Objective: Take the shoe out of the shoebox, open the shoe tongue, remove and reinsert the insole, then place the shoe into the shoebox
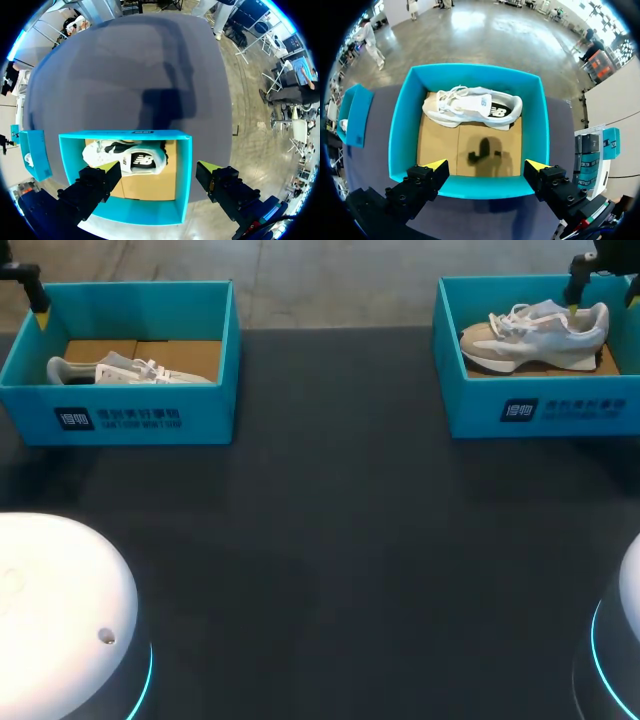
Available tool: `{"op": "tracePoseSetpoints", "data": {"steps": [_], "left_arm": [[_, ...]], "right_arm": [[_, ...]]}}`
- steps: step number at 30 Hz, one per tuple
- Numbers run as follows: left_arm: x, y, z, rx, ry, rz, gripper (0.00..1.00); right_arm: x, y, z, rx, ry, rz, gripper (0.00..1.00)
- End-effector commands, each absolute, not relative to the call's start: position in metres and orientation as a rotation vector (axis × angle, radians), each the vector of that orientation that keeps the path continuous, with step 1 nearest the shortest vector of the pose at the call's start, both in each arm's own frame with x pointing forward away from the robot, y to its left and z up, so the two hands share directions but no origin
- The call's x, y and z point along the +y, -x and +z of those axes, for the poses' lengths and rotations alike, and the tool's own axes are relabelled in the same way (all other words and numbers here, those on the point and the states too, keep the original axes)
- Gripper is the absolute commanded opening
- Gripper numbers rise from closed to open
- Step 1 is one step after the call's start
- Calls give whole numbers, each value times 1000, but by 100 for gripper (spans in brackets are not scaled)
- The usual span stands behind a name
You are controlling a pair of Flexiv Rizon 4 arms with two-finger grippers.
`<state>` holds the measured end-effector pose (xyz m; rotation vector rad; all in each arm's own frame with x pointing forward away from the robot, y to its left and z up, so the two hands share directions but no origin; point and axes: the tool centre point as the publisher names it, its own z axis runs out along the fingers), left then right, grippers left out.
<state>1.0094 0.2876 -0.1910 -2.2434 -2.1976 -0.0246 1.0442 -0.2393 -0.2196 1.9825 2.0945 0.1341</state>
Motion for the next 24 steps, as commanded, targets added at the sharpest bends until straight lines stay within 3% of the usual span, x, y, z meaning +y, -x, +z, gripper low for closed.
{"op": "tracePoseSetpoints", "data": {"steps": [1, 24], "left_arm": [[288, -1009, -190, -2195, 2243, -29, 100], [288, -1009, -190, -2195, 2243, -29, 100]], "right_arm": [[-245, -1059, -227, 2101, -1984, 106, 100], [-264, -1123, -265, 2061, -1979, 21, 100]]}}
